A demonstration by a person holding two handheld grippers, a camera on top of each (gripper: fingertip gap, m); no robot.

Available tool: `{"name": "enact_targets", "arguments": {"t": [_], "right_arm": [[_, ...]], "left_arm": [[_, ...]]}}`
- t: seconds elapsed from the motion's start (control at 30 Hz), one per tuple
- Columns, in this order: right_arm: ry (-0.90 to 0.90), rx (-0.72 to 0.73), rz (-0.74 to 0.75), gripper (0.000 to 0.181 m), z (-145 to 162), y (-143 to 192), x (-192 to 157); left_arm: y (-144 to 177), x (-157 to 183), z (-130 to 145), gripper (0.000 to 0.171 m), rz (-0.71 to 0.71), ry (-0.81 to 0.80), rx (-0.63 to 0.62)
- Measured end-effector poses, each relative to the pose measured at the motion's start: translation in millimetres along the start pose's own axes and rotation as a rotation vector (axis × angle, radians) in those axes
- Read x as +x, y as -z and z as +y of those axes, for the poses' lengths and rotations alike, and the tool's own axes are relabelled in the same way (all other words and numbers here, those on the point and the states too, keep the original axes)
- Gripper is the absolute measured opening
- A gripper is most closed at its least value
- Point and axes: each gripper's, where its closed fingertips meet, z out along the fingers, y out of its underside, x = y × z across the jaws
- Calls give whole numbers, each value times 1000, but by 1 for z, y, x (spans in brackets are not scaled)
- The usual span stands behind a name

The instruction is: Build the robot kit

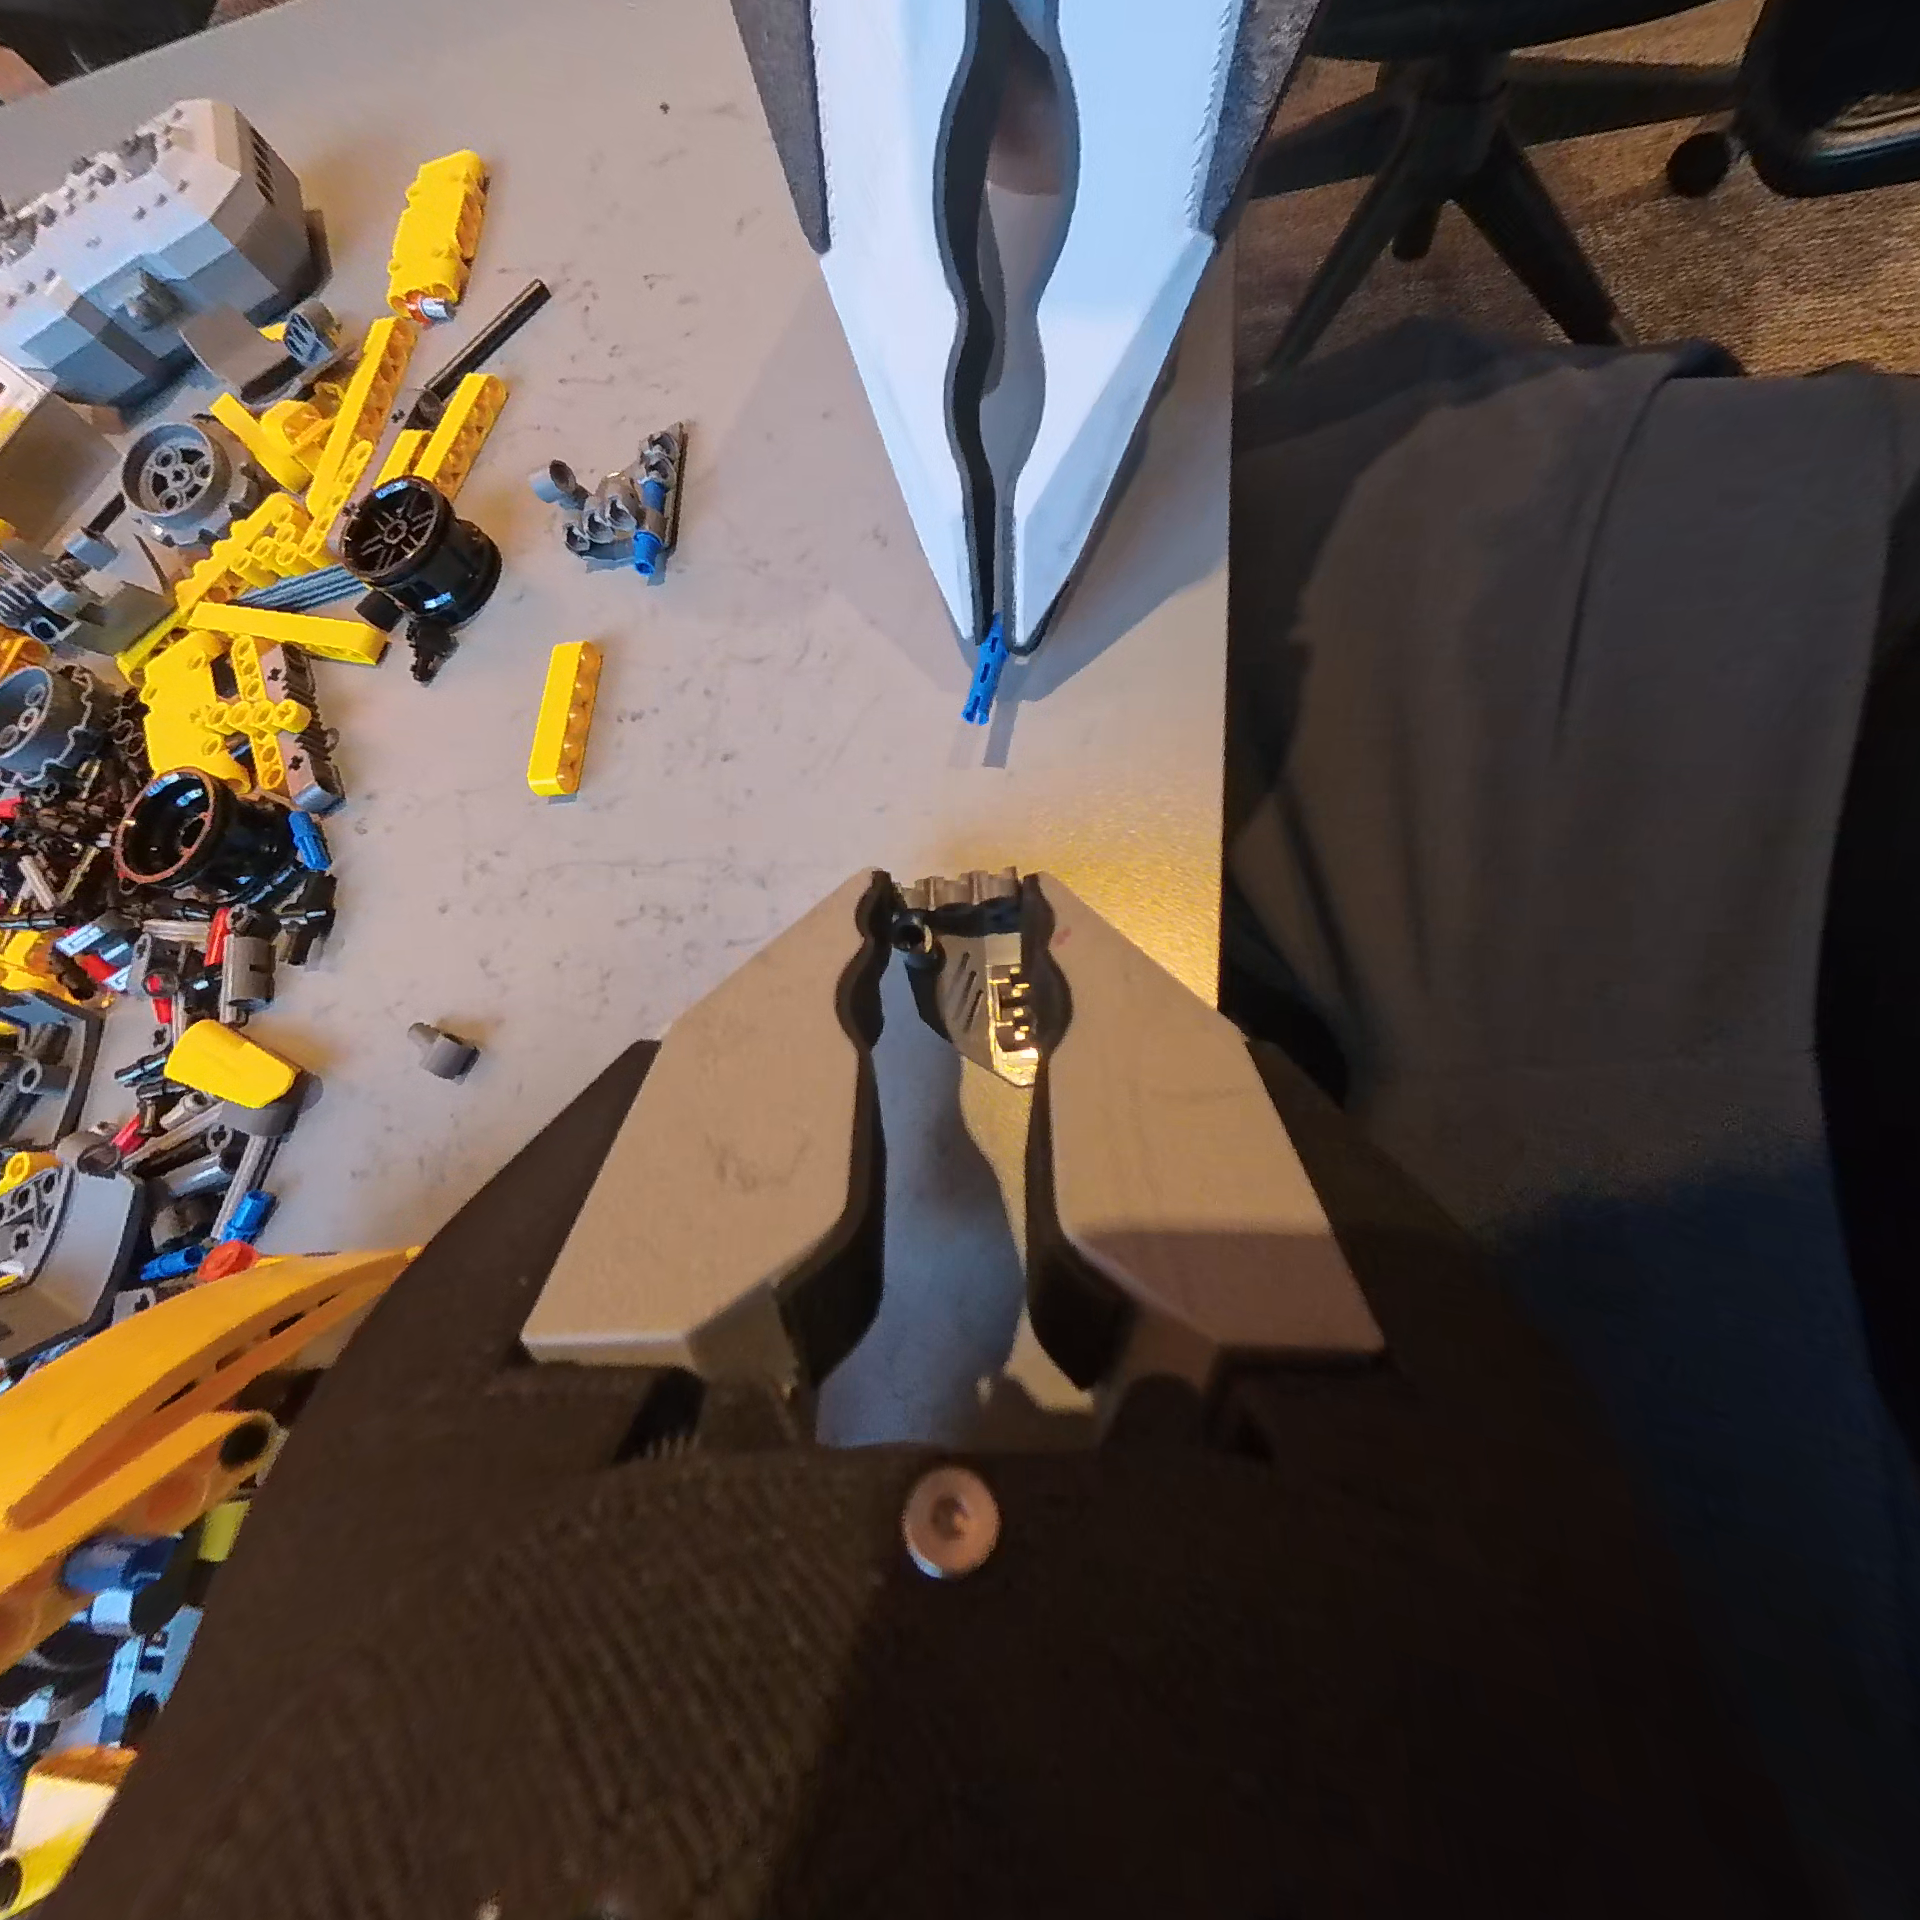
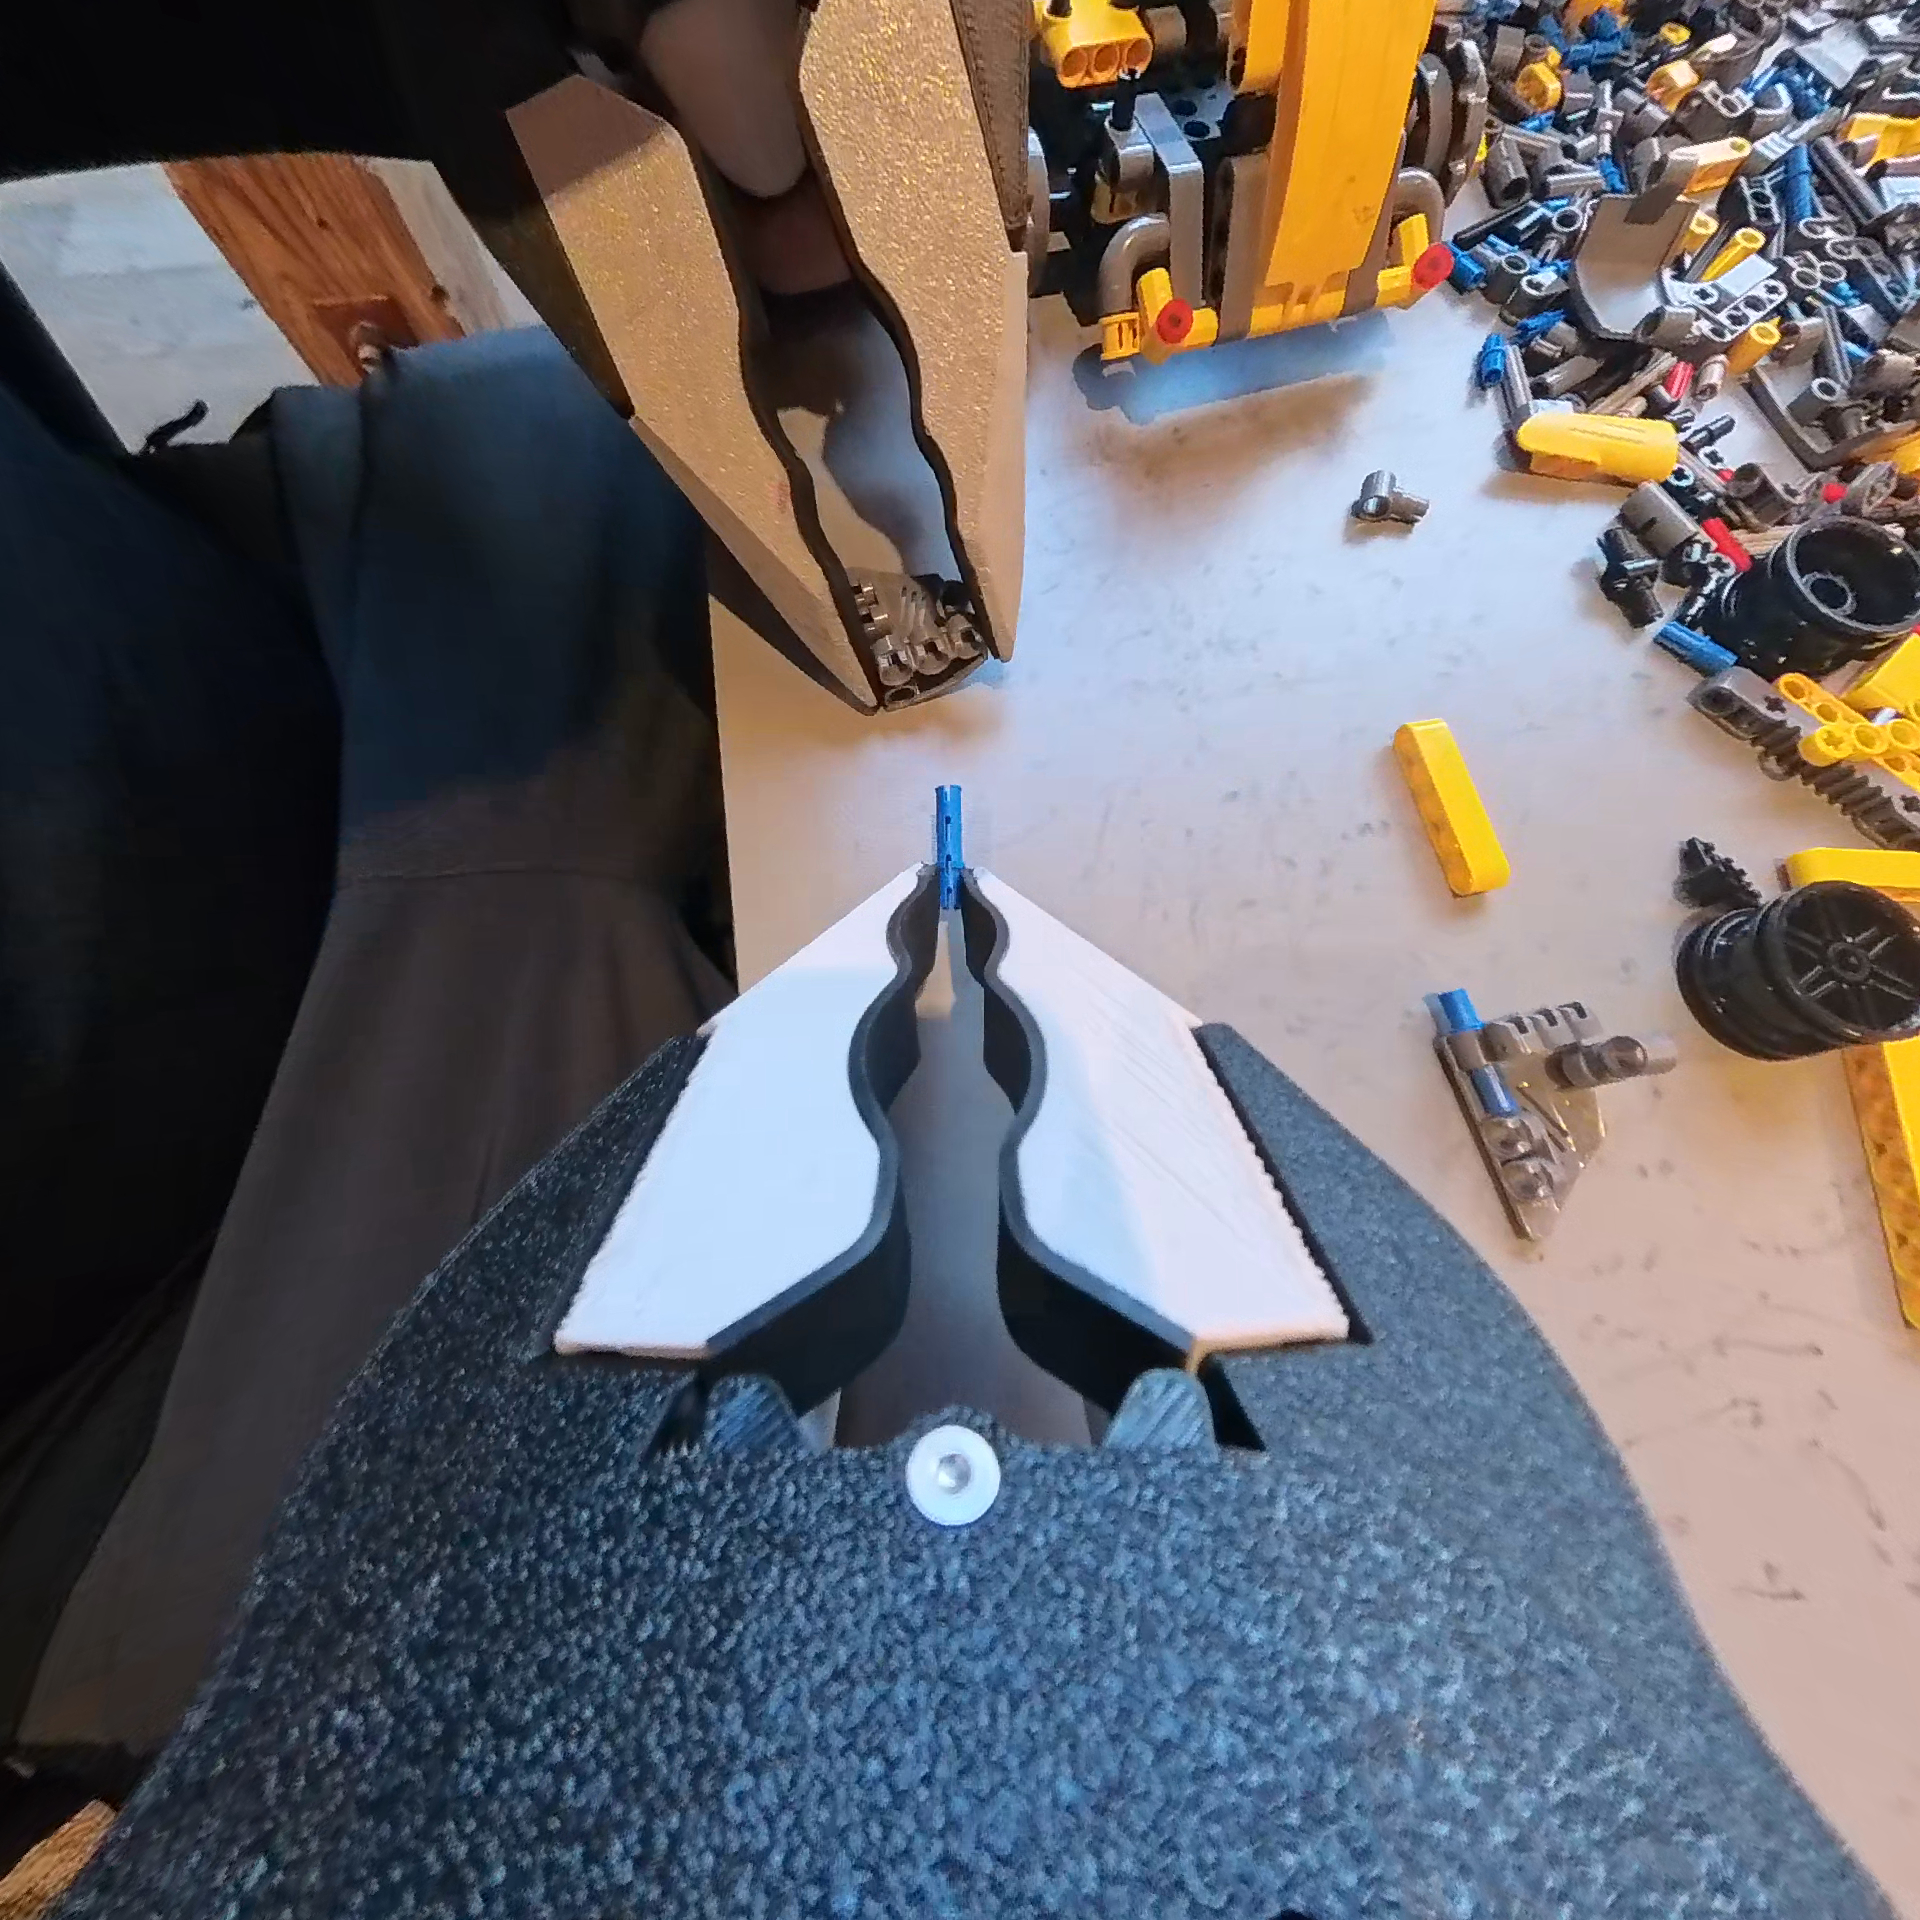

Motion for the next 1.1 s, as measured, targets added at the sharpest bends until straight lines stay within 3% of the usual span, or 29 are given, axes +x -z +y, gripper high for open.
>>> {"name": "enact_targets", "arguments": {"t": [1.1], "right_arm": [[-18, -49, 3, 4, -4, -17, 10]], "left_arm": [[-3, -4, 0, 23, -7, 125, -19]]}}
